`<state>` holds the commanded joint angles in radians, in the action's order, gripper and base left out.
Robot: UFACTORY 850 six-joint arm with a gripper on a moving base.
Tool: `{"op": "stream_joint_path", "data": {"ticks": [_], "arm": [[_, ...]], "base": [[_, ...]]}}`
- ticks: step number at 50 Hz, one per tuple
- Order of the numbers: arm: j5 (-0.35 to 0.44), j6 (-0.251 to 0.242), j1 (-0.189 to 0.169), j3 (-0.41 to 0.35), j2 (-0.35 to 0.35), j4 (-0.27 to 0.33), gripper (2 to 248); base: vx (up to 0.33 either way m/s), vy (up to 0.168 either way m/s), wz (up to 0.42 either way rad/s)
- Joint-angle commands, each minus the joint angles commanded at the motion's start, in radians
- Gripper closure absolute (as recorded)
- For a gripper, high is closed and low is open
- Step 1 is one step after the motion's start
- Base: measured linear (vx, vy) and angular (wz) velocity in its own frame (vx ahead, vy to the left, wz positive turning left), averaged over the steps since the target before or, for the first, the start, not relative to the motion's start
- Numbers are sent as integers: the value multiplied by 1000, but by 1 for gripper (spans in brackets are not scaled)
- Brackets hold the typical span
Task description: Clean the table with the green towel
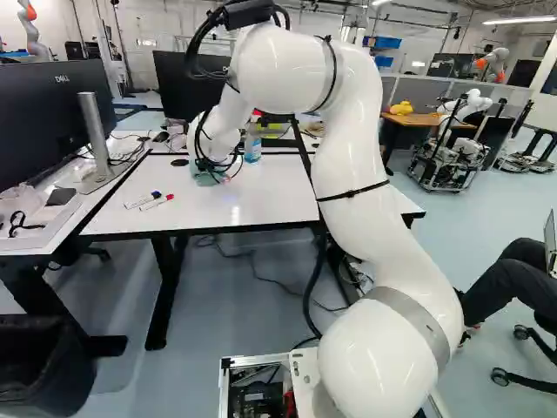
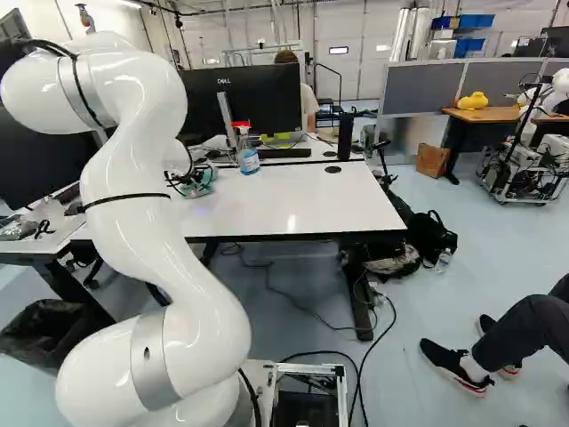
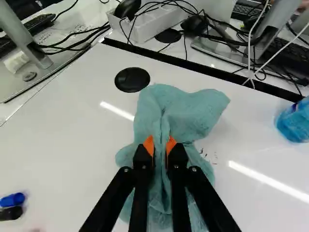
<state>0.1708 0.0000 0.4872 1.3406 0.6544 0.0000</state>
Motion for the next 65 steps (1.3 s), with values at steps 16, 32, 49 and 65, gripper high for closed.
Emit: {"op": "stream_joint_path", "data": {"ticks": [16, 32, 49, 65], "arm": [[0, 0, 32, -61, -44, 0, 202], [0, 0, 49, -143, -104, 0, 202], [0, 0, 24, -209, -154, 0, 202], [0, 0, -17, -244, -180, 0, 202]], "base": [[0, 0, 0], [0, 0, 0], [0, 0, 0], [0, 0, 0]]}}
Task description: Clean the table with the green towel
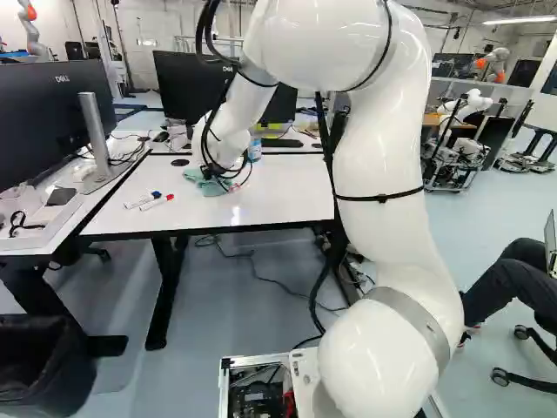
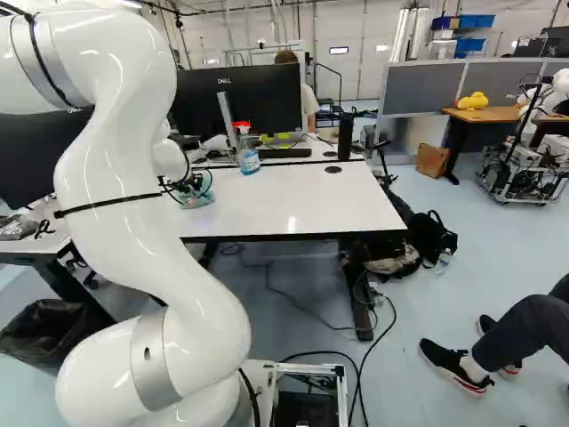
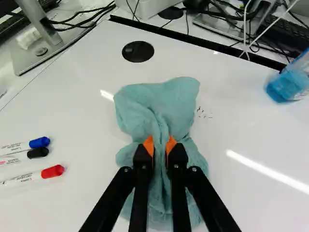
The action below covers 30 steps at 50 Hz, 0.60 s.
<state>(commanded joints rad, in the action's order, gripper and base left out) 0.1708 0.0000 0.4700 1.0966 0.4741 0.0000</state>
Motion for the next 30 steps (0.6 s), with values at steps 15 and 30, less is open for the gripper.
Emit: {"op": "stream_joint_path", "data": {"ticks": [15, 30], "arm": [[0, 0, -44, -11, -8, 0, 202], [0, 0, -90, -5, -3, 0, 202]], "base": [[0, 0, 0], [0, 0, 0]]}}
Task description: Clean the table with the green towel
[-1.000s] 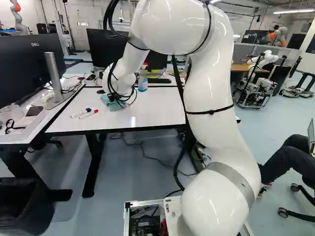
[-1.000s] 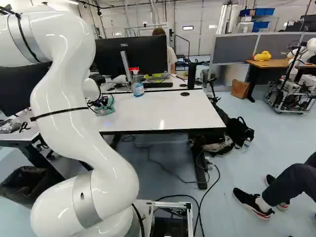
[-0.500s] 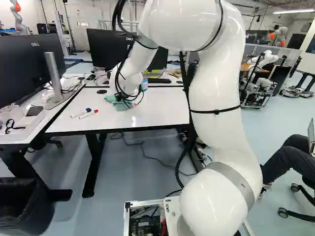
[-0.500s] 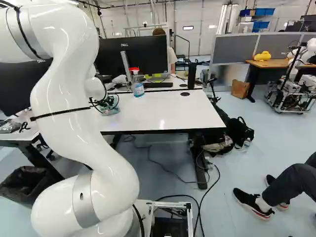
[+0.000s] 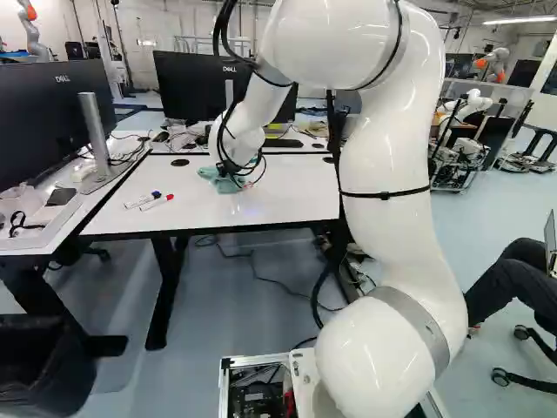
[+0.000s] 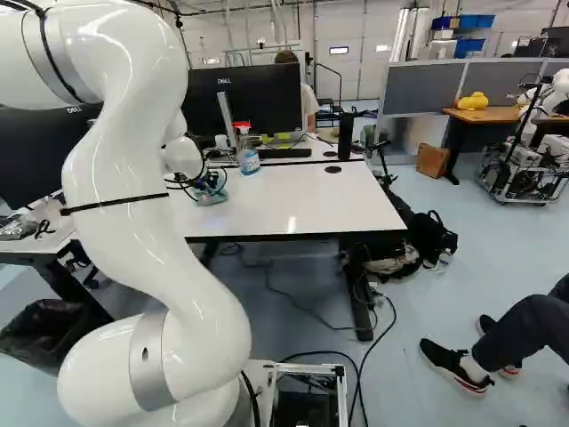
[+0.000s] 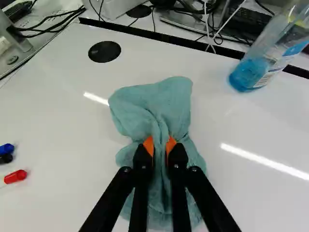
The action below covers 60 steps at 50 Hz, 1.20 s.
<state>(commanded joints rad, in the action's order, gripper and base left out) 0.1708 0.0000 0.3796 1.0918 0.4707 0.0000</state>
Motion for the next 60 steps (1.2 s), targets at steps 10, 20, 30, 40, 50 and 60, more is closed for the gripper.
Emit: {"op": "stream_joint_path", "data": {"ticks": [10, 20, 30, 40, 50, 60], "arm": [[0, 0, -27, 23, 17, 0, 202], [0, 0, -42, 68, 51, 0, 202], [0, 0, -49, 122, 92, 0, 202], [0, 0, -44, 177, 132, 0, 202], [0, 0, -23, 200, 149, 0, 202], [0, 0, 1, 221, 164, 0, 202]], "base": [[0, 0, 0], [0, 0, 0], [0, 0, 0], [0, 0, 0], [0, 0, 0], [0, 0, 0]]}}
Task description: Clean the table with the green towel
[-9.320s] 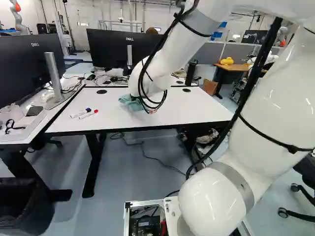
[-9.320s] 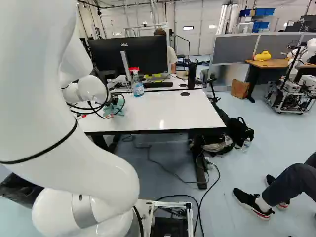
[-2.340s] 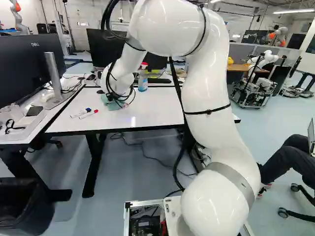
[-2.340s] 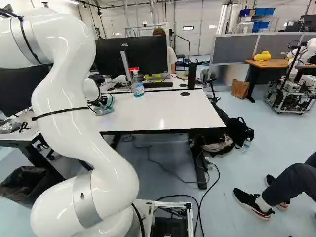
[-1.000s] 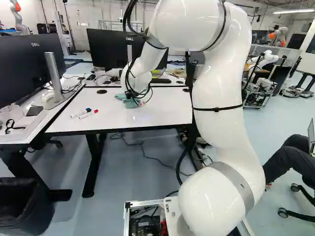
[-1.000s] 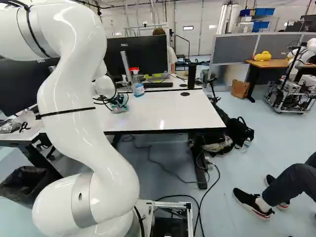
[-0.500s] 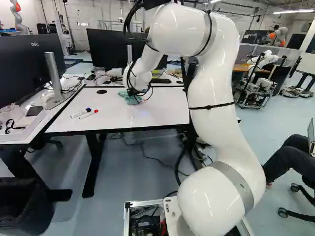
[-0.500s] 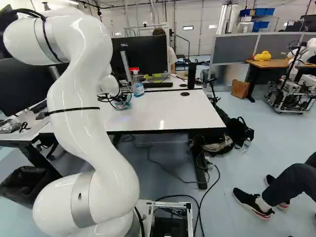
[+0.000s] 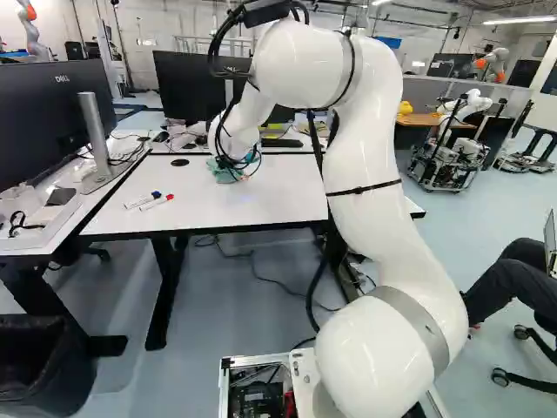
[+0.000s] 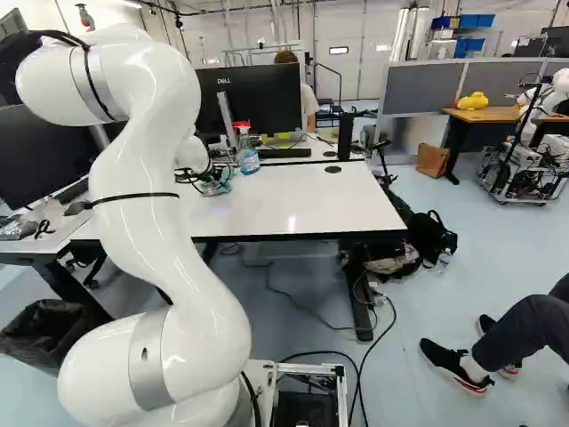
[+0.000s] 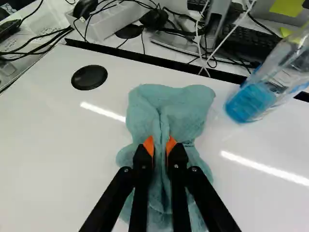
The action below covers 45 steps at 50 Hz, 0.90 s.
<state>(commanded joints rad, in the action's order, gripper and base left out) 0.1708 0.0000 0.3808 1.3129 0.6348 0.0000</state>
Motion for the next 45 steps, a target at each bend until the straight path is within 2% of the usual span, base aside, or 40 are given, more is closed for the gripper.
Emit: {"op": "stream_joint_path", "data": {"ticks": [45], "arm": [[0, 0, 105, 89, 64, 0, 202]], "base": [[0, 0, 0]]}}
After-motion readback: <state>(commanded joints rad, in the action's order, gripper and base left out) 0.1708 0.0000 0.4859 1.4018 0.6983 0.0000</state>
